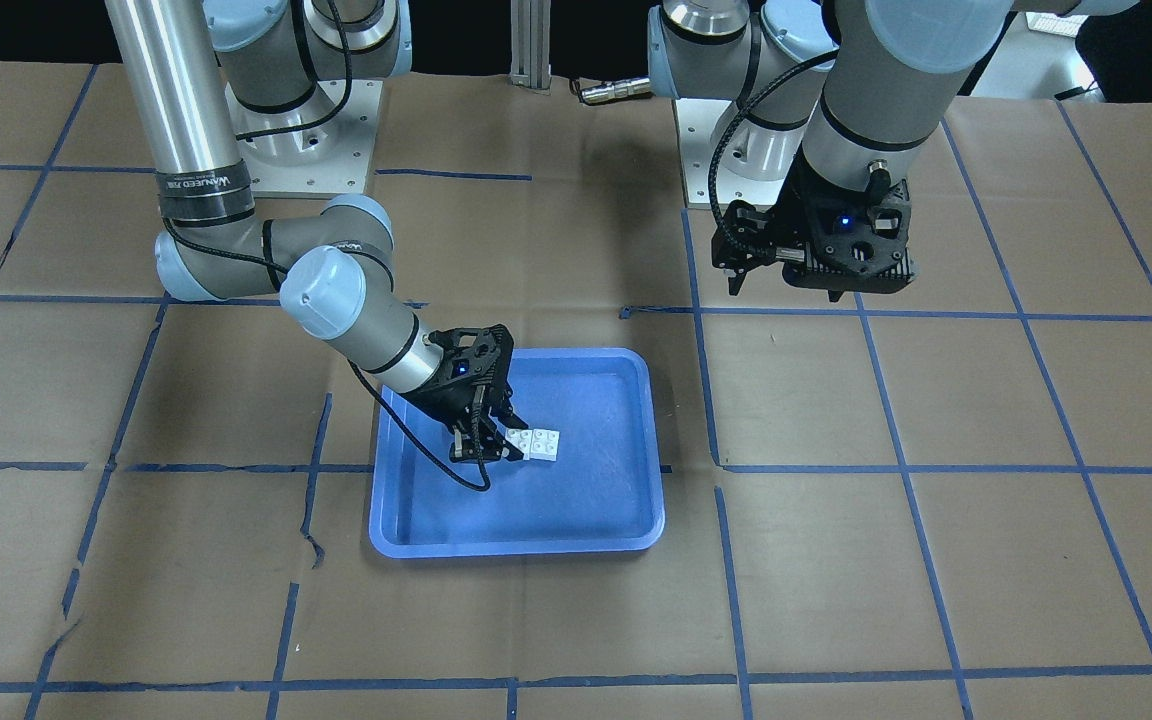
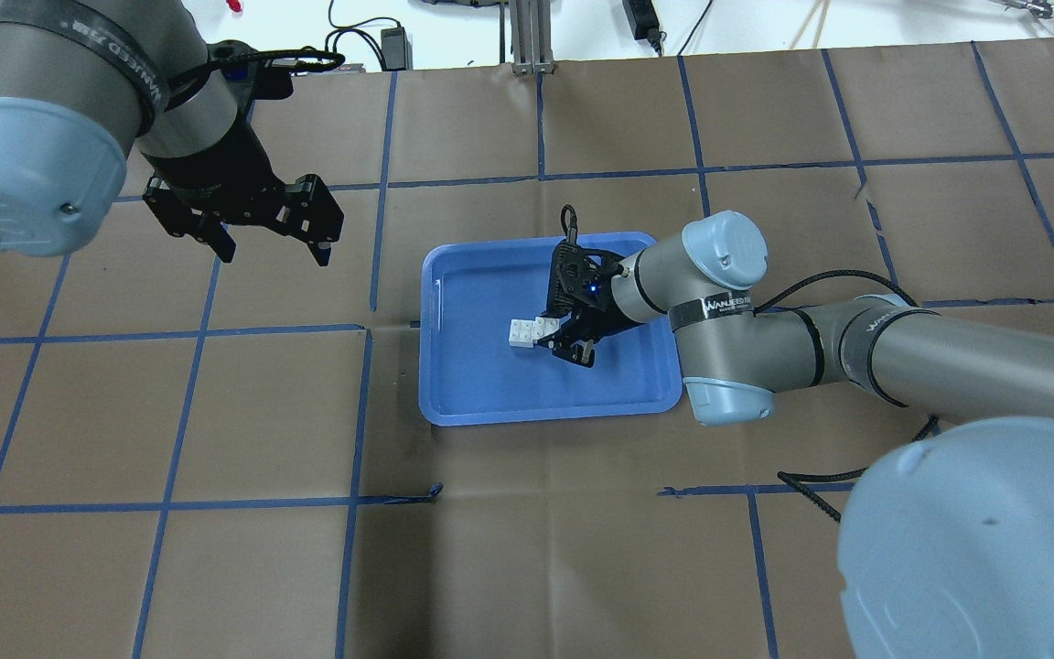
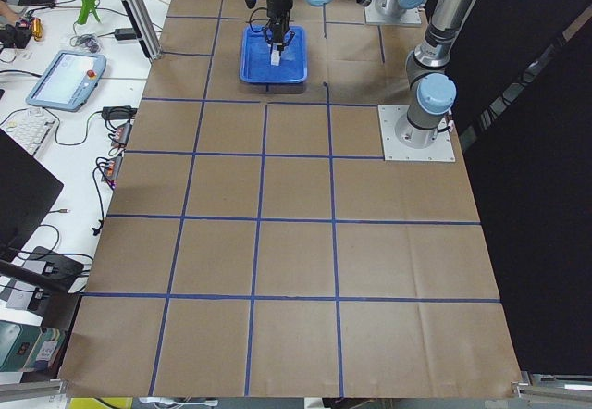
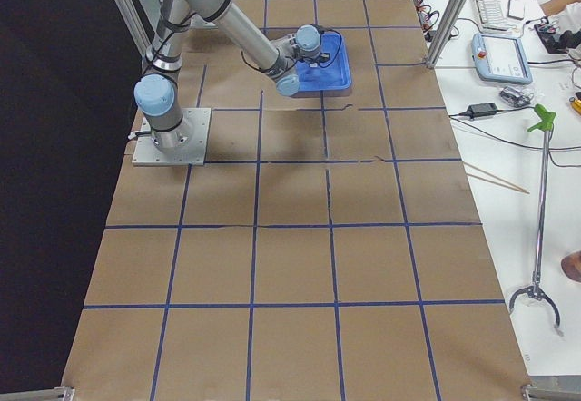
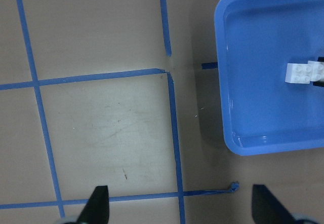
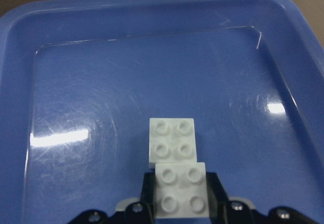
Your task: Assemble white blocks and place on blue tray
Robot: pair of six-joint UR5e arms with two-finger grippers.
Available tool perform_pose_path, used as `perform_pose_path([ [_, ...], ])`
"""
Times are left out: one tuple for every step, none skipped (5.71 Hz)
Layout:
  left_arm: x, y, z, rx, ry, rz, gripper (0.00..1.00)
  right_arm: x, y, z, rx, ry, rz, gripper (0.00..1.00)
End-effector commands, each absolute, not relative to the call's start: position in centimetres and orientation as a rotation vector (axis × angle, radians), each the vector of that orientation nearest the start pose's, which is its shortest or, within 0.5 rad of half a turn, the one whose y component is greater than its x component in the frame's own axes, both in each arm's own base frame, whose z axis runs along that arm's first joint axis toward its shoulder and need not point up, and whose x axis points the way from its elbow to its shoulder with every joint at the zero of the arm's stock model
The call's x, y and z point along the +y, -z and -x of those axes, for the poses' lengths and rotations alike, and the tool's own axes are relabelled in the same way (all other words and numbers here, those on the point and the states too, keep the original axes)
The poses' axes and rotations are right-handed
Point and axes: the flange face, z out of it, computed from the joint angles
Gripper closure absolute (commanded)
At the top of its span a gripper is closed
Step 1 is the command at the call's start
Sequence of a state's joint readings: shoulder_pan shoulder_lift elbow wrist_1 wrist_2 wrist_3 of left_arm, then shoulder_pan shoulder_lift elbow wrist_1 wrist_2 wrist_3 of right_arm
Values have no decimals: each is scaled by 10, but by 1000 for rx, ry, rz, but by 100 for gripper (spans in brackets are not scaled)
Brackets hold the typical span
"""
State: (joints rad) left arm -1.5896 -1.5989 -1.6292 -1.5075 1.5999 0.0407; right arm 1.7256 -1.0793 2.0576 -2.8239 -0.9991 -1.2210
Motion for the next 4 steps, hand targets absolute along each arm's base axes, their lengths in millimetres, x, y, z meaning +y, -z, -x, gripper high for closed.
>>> perform_pose_path([
  [-502, -453, 140, 3118, -24, -62, 1, -501, -159, -268, 2013, 721, 1793, 71],
  [-500, -457, 143, 3126, -3, -60, 1, -501, -159, -268, 2013, 721, 1793, 71],
  [-496, -460, 140, 3112, 5, -64, 1, -501, -157, -268, 2014, 715, 1791, 71],
  [-493, -468, 138, 3092, 28, -66, 1, -501, -157, -268, 2014, 715, 1791, 71],
])
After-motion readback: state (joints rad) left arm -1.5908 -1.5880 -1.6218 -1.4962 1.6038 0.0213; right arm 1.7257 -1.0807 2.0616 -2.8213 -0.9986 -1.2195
